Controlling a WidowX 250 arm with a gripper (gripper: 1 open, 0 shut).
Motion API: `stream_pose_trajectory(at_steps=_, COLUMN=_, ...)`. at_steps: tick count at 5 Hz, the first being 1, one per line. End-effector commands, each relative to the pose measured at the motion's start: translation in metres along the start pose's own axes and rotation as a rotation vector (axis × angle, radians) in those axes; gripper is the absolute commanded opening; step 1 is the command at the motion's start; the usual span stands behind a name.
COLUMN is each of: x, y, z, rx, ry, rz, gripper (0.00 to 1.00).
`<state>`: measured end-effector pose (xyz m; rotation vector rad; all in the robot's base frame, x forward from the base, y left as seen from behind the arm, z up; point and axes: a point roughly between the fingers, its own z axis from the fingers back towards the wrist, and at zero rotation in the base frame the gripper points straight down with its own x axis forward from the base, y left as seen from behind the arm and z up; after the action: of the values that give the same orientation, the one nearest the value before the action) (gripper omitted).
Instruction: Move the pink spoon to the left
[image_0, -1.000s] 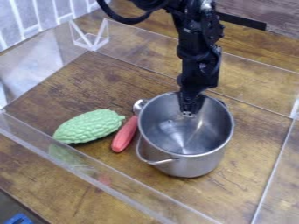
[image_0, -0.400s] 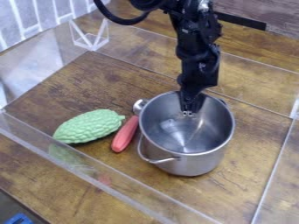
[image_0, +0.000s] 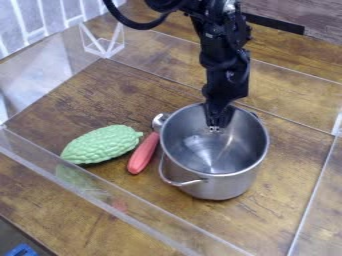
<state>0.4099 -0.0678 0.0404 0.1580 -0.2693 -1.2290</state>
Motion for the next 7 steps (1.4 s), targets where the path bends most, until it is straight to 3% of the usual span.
stream_pose_trajectory(at_steps=1, x=-0.0081, y=-0.0024, z=-0.0291, rx=0.022, ry=-0.010, rz=-0.048, gripper=0.00)
stream_pose_trajectory(at_steps=2, x=-0.0086, y=-0.0038, z=-0.0331, rx=0.023, ry=-0.018, rz=-0.047, gripper=0.00)
stream_pose_trajectory(at_steps=3, x=-0.0103, y=-0.0061, z=-0.0358, rx=0.015, ry=-0.027, rz=-0.041, gripper=1.00)
stream_pose_trajectory(at_steps=4, x=-0.0127, y=-0.0081, z=-0.0384, rx=0.012, ry=-0.036, rz=-0.037, gripper=0.00)
stream_pose_trajectory(at_steps=7, x=-0.0141, y=-0.0078, z=-0.0317, rx=0.003, ry=-0.041, rz=-0.020, gripper=0.00)
